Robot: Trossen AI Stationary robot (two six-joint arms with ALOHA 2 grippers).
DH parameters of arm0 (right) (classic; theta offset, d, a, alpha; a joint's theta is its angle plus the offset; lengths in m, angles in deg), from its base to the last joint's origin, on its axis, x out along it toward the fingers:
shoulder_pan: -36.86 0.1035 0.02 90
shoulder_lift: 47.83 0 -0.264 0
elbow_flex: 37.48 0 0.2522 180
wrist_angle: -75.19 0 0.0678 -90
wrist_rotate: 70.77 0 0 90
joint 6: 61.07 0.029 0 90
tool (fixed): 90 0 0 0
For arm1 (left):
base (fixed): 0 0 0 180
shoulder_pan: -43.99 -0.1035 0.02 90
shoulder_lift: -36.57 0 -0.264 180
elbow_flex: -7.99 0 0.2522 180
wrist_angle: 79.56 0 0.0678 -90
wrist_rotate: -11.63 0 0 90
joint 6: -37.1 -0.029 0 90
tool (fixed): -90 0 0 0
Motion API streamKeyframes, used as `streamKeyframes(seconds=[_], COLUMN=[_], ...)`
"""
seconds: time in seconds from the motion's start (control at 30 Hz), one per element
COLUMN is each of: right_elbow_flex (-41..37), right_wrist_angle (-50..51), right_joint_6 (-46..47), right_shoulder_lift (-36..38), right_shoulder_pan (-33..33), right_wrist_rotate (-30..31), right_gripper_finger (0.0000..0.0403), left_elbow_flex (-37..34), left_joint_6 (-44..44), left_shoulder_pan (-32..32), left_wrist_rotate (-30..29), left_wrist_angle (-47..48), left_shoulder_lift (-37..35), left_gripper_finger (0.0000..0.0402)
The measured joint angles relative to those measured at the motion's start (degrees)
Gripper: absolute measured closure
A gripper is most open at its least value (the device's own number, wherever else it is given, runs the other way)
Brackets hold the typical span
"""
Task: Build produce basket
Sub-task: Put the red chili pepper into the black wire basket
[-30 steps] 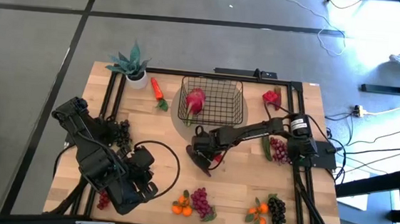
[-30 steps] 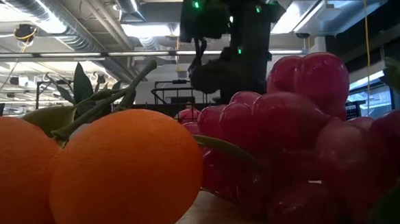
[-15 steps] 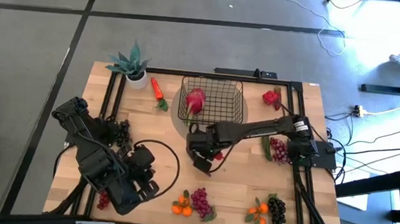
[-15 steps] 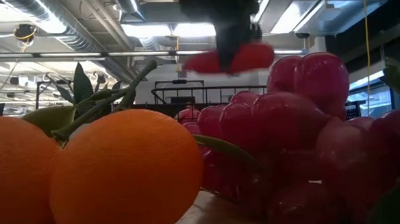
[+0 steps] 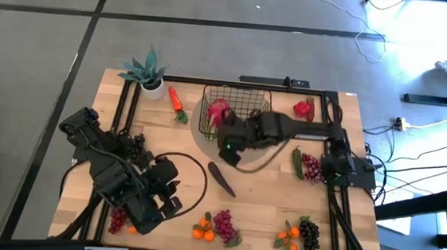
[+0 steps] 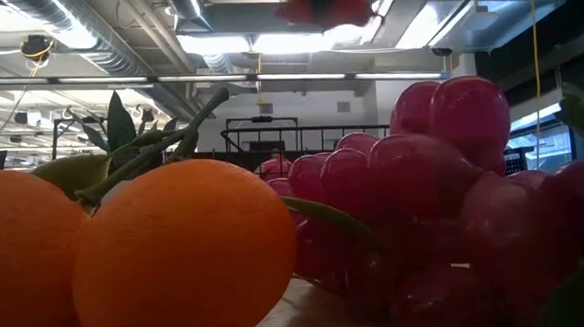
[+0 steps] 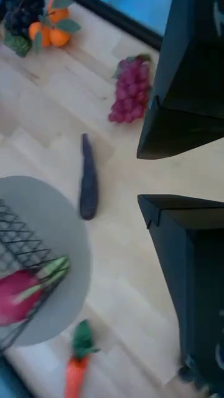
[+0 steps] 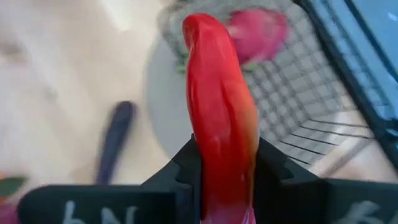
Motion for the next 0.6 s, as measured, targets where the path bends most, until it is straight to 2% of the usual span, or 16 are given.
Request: streamKeyframes(seconds=[0.2, 0.37, 0.6], right_elbow_flex=[-5.0, -10.1, -20.5], right_wrist_angle=[-0.4, -7.8, -21.5], right_joint_6=[-7.4, -16.5, -26.8], right_shoulder_lift=[0.1, 0.1, 0.1], right_shoulder_pan=[-8.4, -17.2, -26.1], right_wrist_rotate=[-0.6, -2.9, -13.3], right_gripper_finger=[0.0331, 0.0331, 0.0331], left_elbow_flex=[0.1, 0.1, 0.1], left_joint_6=[-4.0, -7.4, -10.2], left_shoulder_pan=[-1.9, -4.9, -10.0], left_wrist_rotate=[-1.8, -1.7, -2.6], left_wrist_angle=[0.5, 0.4, 1.0], left_shoulder_lift=[-2.3, -2.3, -4.0], left_gripper_finger=[0.0311, 0.0311, 0.0311])
